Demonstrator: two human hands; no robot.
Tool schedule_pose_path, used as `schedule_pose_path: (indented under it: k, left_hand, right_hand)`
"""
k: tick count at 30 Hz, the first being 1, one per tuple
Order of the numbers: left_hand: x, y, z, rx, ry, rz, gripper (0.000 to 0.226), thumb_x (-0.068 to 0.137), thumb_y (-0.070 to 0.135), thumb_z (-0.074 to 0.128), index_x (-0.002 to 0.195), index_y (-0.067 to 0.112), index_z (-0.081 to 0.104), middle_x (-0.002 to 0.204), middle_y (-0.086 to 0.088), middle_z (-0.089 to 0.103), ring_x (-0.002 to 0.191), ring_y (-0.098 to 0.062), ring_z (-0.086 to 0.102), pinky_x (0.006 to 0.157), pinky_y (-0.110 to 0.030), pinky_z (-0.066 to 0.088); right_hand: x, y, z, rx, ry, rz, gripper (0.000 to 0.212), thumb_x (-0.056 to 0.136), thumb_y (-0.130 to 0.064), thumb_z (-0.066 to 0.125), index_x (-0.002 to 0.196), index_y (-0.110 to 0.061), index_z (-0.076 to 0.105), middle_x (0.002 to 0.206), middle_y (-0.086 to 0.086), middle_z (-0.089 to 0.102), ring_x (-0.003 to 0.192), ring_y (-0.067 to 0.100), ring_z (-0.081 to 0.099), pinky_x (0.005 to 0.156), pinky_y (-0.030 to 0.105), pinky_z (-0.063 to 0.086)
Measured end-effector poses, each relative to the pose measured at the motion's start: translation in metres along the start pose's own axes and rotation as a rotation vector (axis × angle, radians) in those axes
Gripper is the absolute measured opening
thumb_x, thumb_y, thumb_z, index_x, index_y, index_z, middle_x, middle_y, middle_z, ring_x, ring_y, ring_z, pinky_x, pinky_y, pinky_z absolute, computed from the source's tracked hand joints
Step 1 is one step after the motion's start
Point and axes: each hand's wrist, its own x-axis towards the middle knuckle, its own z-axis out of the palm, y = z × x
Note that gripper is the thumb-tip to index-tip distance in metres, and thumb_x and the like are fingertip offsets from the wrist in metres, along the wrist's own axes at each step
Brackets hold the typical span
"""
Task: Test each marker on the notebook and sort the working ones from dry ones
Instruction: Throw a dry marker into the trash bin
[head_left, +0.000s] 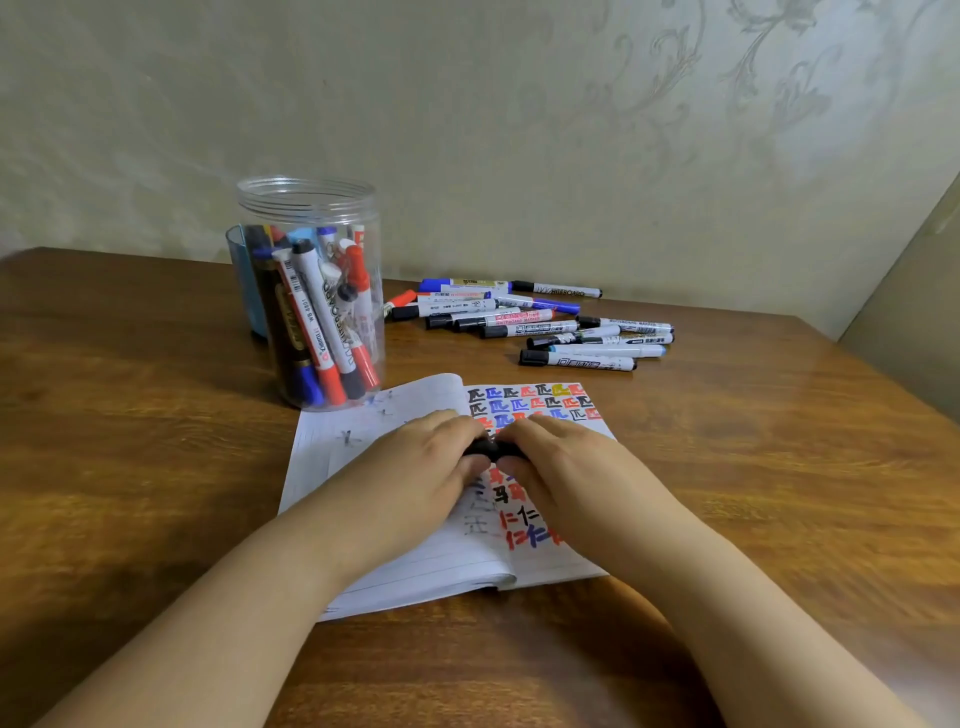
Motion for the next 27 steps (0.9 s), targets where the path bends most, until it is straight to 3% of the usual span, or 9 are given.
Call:
schedule_pose_path:
  k: [4, 6, 9, 13, 17, 20, 23, 25, 27]
  left_hand:
    - [0.000, 0.002, 0.001, -0.022, -0.032, 0.032, 0.019, 0.097, 0.023, 0.041, 0.112, 0.019, 0.052, 0.105, 0.009, 0.050, 0.100, -0.010, 0.051, 0.082, -0.020, 0.038]
    - [-0.001, 0.001, 0.001, -0.028, -0.041, 0.048, 0.008, 0.096, 0.021, 0.043, 0.098, 0.022, 0.050, 0.094, 0.011, 0.045, 0.095, -0.012, 0.051, 0.078, -0.020, 0.036]
    - [-0.001, -0.001, -0.001, -0.038, -0.054, 0.067, 0.014, 0.096, 0.021, 0.043, 0.086, 0.030, 0.039, 0.082, 0.016, 0.041, 0.084, -0.009, 0.046, 0.071, -0.018, 0.032]
    - [-0.002, -0.003, -0.004, -0.073, -0.080, 0.057, 0.008, 0.095, 0.027, 0.044, 0.091, 0.030, 0.049, 0.084, 0.020, 0.045, 0.083, -0.002, 0.045, 0.070, -0.009, 0.034]
    - [-0.002, -0.003, -0.005, -0.067, -0.076, 0.027, 0.018, 0.094, 0.030, 0.045, 0.103, 0.024, 0.059, 0.096, 0.012, 0.056, 0.087, -0.002, 0.048, 0.073, -0.010, 0.036]
    - [-0.002, -0.002, -0.006, -0.094, -0.048, 0.012, 0.018, 0.093, 0.030, 0.049, 0.106, 0.028, 0.061, 0.091, 0.019, 0.055, 0.083, 0.004, 0.049, 0.072, -0.007, 0.036]
    - [-0.002, -0.003, -0.006, -0.091, 0.000, 0.004, 0.018, 0.091, 0.031, 0.052, 0.106, 0.031, 0.062, 0.095, 0.017, 0.058, 0.086, 0.004, 0.051, 0.075, -0.009, 0.039]
    - [-0.001, -0.006, -0.008, -0.073, 0.043, -0.029, 0.021, 0.090, 0.033, 0.053, 0.109, 0.031, 0.061, 0.105, 0.013, 0.060, 0.093, 0.000, 0.052, 0.081, -0.019, 0.043]
    - [-0.001, -0.007, -0.011, -0.073, 0.090, -0.050, 0.024, 0.089, 0.033, 0.054, 0.113, 0.031, 0.060, 0.109, 0.012, 0.059, 0.096, -0.002, 0.052, 0.080, -0.018, 0.044]
  right_hand:
    - [0.000, -0.004, 0.005, -0.031, -0.008, -0.029, 0.031, 0.099, -0.035, 0.038, 0.122, -0.016, 0.049, 0.114, 0.000, 0.053, 0.104, 0.019, 0.051, 0.084, 0.033, 0.043]
    - [0.001, -0.006, 0.010, -0.055, -0.015, -0.050, 0.026, 0.099, -0.029, 0.040, 0.118, -0.013, 0.049, 0.109, 0.004, 0.053, 0.098, 0.024, 0.054, 0.081, 0.038, 0.045]
    - [0.001, -0.006, 0.010, -0.047, -0.010, -0.085, 0.025, 0.100, -0.028, 0.038, 0.116, -0.012, 0.050, 0.107, 0.005, 0.055, 0.093, 0.026, 0.055, 0.077, 0.039, 0.045]
    - [-0.001, -0.003, 0.007, -0.027, 0.031, -0.143, 0.031, 0.100, -0.035, 0.036, 0.116, -0.015, 0.053, 0.105, 0.004, 0.061, 0.089, 0.028, 0.058, 0.068, 0.036, 0.039]
    - [-0.004, -0.001, 0.006, -0.056, 0.048, -0.164, 0.035, 0.098, -0.040, 0.034, 0.116, -0.020, 0.056, 0.091, 0.003, 0.065, 0.075, 0.026, 0.062, 0.058, 0.035, 0.043]
    - [-0.002, -0.005, 0.001, -0.039, 0.002, -0.090, 0.036, 0.099, -0.042, 0.036, 0.128, -0.025, 0.048, 0.111, -0.001, 0.063, 0.094, 0.022, 0.061, 0.072, 0.032, 0.044]
    - [-0.001, -0.003, -0.007, 0.020, -0.091, 0.063, 0.050, 0.097, -0.045, 0.038, 0.144, -0.030, 0.028, 0.133, -0.005, 0.054, 0.114, 0.016, 0.054, 0.083, 0.029, 0.043]
    - [-0.004, 0.006, -0.015, 0.142, -0.148, 0.186, 0.056, 0.098, -0.037, 0.040, 0.148, -0.030, 0.016, 0.131, -0.002, 0.056, 0.108, 0.017, 0.057, 0.086, 0.032, 0.048]
    - [-0.006, 0.015, -0.024, 0.247, -0.157, 0.274, 0.058, 0.099, -0.028, 0.042, 0.148, -0.031, 0.010, 0.119, -0.002, 0.064, 0.092, 0.014, 0.062, 0.079, 0.034, 0.053]
